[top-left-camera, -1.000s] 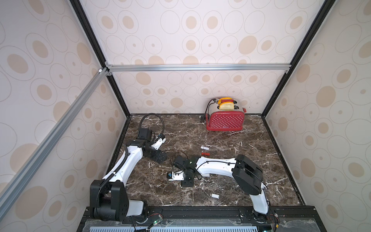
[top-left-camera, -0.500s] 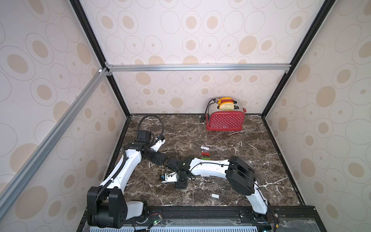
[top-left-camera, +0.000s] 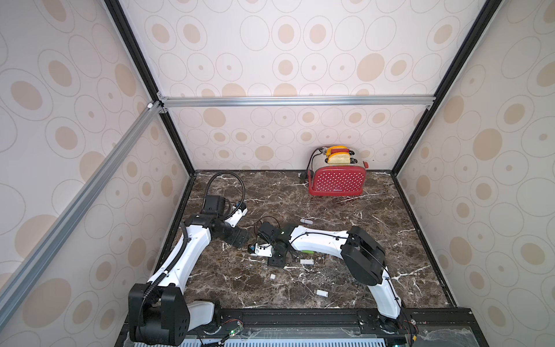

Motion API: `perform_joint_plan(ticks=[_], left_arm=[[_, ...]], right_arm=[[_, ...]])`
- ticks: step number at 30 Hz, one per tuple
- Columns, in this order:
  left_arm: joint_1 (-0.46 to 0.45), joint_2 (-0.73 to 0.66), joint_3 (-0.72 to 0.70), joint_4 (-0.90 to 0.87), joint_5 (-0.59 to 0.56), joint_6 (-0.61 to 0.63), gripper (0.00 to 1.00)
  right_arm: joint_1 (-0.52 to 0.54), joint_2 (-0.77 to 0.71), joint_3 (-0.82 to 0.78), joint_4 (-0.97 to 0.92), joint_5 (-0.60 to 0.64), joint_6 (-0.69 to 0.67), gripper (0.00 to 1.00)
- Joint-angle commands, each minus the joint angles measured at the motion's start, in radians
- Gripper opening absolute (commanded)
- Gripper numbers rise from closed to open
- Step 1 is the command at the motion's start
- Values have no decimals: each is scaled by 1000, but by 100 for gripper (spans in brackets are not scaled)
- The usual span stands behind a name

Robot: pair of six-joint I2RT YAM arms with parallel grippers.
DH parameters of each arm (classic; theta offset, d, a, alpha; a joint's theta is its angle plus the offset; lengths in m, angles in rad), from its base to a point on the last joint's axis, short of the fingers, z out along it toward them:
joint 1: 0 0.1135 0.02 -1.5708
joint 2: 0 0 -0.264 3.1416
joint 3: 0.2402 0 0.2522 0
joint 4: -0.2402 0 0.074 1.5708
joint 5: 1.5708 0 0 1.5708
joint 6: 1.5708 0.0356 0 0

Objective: Close the usb drive cover
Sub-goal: Adjust the cover at the center of the board.

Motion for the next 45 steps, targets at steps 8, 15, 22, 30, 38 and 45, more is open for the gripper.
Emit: perform_joint_plan(ticks=[8,15,22,30,38,45], left_arm=[[-189,-81,-55,-76,-10,139,99],[-173,-53,-19,-23,-78,-31,99],[-63,-48,-19,-23,-76,-36,99],[-54,-37,-8,-24,-68,-23,99],[-47,-37,-7,-26,-66,-25,99],[-41,-43,-13,-22,-67,-23,99]], right_arm=[[-68,-295,-235,74,-73,-45,68],[68,-322,-358,144,-103,-348,77],[105,-175,-272,189,-22,-450,78],[106,-97,-186,63,-170,-526,60],[101,-36,-119,-10,-214,-554,53],[87,-54,-164,9,-193,-533,43]])
